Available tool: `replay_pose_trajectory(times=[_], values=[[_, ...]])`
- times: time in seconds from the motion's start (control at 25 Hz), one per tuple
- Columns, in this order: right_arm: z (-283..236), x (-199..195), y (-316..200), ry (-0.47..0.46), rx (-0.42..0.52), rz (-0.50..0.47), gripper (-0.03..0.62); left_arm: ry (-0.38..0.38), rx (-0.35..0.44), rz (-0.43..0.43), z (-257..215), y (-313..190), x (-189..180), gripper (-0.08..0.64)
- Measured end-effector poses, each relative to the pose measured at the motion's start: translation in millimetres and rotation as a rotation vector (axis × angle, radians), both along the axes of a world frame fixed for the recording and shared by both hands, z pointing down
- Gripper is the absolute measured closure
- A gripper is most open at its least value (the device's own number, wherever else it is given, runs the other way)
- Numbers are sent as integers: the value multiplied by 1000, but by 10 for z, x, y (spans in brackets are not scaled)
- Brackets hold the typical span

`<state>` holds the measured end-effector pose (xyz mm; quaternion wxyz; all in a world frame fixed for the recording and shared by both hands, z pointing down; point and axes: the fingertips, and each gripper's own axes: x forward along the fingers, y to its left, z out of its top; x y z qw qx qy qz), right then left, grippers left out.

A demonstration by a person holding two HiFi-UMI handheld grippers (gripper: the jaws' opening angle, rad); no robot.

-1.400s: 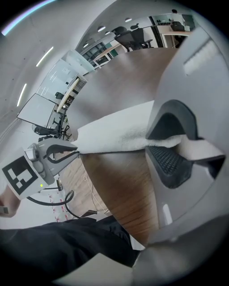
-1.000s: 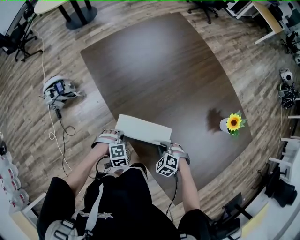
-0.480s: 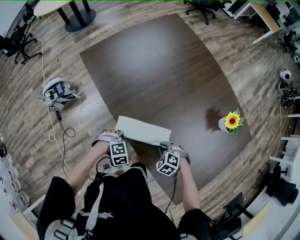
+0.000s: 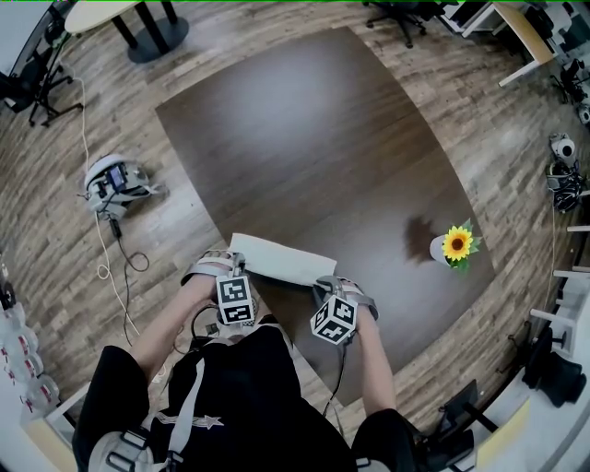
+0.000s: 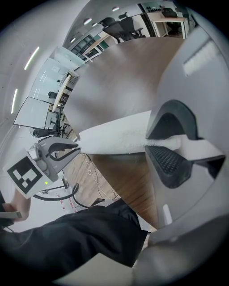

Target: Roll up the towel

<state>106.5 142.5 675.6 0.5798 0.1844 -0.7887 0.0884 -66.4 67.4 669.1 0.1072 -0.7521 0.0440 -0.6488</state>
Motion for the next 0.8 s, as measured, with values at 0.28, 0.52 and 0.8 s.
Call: replay_pose_trajectory(times=[0.28,0.52,0.8], values=[[1,47,-171,-1,-2,1,540,7,-1,-4,13,-125,39,520],[64,53,-268,-10,-26,4,540,7,-2,-4,66,-246,66,520],[112,41,-314,-22,-45,2,540,13,-7,6,117,-307,79,522]])
